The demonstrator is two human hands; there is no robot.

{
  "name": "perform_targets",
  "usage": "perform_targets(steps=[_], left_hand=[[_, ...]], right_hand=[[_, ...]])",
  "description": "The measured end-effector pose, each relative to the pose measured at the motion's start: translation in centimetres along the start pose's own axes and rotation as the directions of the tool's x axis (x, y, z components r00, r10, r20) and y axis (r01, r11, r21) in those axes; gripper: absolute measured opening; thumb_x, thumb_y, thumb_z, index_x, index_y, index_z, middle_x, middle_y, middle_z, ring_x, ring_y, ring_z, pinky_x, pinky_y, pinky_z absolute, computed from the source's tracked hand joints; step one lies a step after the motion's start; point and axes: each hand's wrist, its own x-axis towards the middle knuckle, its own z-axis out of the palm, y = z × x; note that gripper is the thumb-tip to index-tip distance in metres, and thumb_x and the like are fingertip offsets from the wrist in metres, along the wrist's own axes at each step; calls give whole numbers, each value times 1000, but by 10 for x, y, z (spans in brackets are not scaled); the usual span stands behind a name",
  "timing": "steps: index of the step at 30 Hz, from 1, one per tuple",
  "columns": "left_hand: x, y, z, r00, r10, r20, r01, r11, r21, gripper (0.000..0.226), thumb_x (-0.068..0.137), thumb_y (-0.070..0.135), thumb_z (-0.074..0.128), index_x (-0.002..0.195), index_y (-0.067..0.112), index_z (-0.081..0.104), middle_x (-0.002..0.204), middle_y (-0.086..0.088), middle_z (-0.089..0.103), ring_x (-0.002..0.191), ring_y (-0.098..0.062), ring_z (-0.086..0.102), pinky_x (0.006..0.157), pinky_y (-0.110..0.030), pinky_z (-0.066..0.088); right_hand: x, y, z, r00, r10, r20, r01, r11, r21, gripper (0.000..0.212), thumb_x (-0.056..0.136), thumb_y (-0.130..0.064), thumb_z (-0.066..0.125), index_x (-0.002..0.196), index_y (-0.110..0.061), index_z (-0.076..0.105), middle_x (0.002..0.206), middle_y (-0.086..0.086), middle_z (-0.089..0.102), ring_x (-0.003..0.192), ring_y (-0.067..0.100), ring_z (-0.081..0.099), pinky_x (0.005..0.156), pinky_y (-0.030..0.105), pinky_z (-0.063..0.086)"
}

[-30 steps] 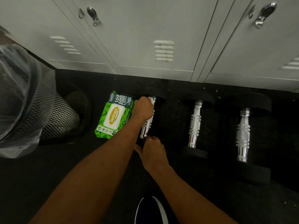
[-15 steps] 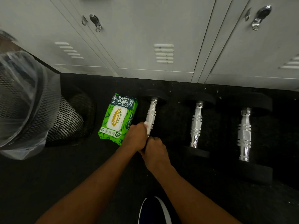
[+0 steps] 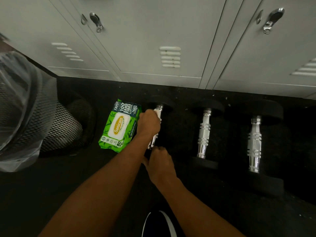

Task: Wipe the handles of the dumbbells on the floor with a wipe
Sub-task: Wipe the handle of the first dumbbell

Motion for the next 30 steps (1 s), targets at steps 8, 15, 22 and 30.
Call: perform_targets(steps=[8,15,22,30], left_hand=[[-3,-4,7,985,-22,-172,-17,976,-218,31,89,29,68,107,6,59,107,-15,67,98,-28,62,72,-30,44],[-37,-19,2,937,245,-250,-224,968,110,34,94,37,57,121,16,58,116,-11,66,102,-27,64,79,-35,51],[-3,-62,-29,543,784,299,-789,355,502,62,74,-3,73,133,10,57,143,-10,51,135,-27,46,105,-43,45],[28,-37,-47,234,749,620,-799,-215,562,50,86,8,66,135,5,54,145,-15,49,139,-27,40,113,-37,29]], right_hand=[[1,0,-1,1000,0,19,1,999,-42,53,91,-37,57,131,-4,47,131,17,50,126,29,47,105,38,41],[1,0,-5,997,-27,73,32,997,-67,36,95,-26,53,124,-5,55,125,16,57,116,26,52,108,37,37],[-1,-1,-1,998,48,30,-48,999,21,65,87,-51,58,134,-8,44,138,13,46,132,25,41,108,37,38],[1,0,-2,998,46,47,-45,999,-14,65,87,-53,55,135,-10,43,139,12,45,133,25,41,108,37,39]])
